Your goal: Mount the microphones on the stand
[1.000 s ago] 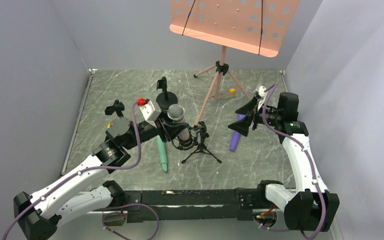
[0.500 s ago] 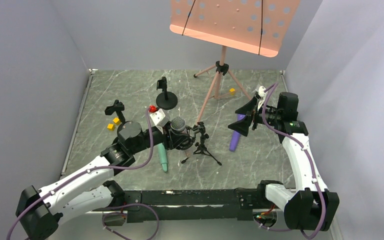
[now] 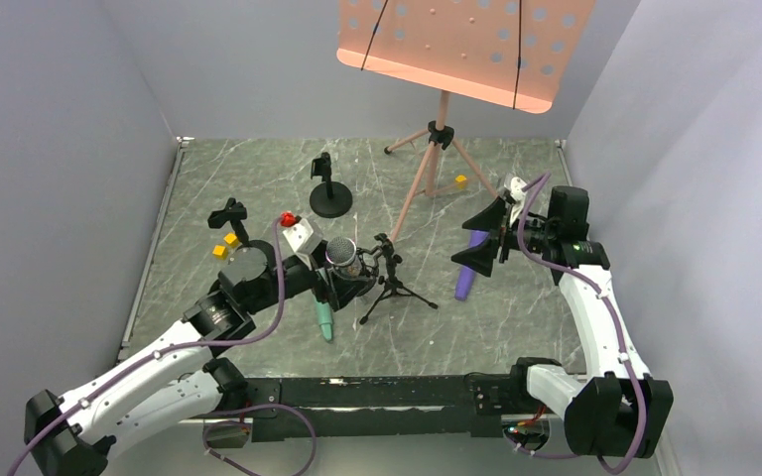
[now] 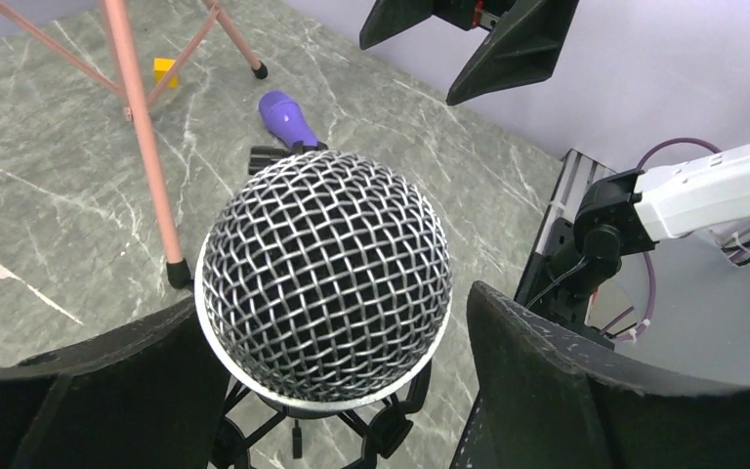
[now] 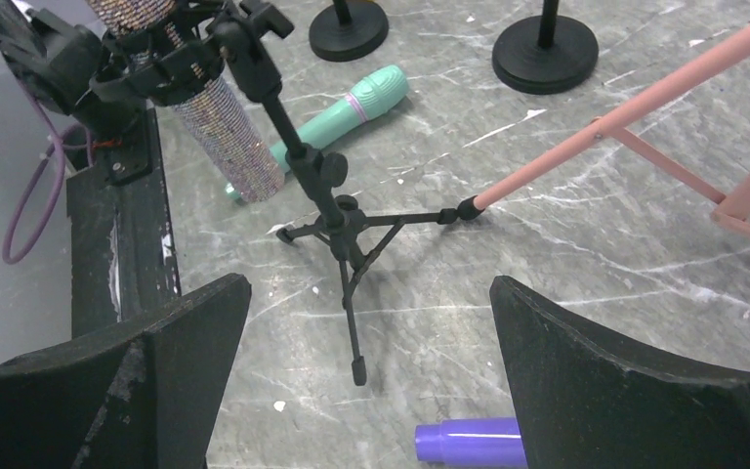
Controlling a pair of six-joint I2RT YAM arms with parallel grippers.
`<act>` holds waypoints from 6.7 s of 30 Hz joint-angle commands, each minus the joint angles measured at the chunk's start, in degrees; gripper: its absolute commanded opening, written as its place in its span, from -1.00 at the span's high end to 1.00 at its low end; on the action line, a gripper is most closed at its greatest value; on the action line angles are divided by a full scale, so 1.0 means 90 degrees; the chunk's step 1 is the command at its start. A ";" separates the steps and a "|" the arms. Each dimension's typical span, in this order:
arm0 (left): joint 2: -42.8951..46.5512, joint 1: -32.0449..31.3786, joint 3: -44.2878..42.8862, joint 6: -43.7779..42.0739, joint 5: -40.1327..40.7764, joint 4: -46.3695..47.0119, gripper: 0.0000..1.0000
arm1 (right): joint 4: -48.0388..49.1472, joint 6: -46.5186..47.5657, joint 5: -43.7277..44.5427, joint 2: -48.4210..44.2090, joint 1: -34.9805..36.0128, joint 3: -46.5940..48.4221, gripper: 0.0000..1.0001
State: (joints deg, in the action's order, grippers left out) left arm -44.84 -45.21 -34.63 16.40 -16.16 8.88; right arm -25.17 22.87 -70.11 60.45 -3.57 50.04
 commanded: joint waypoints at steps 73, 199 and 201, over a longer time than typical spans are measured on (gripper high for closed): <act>0.2275 -0.0027 -0.0193 0.0754 0.1688 -0.2146 -0.99 | 0.8018 -0.2812 0.0614 0.3008 0.3397 -0.0839 0.92; 0.0077 0.3501 -0.3370 -0.0275 0.0816 -0.5084 -0.99 | -0.3508 0.2314 0.1053 0.0863 0.0891 0.1521 -0.99; 0.0113 0.3503 -0.3274 -0.0486 0.1196 -0.5235 -0.99 | -0.3296 0.2468 0.0731 0.0951 0.0899 0.1351 -0.99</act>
State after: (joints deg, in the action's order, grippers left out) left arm -44.73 -14.33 -64.49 16.73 -9.67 -34.37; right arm -55.70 40.93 -56.62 67.85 4.08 61.47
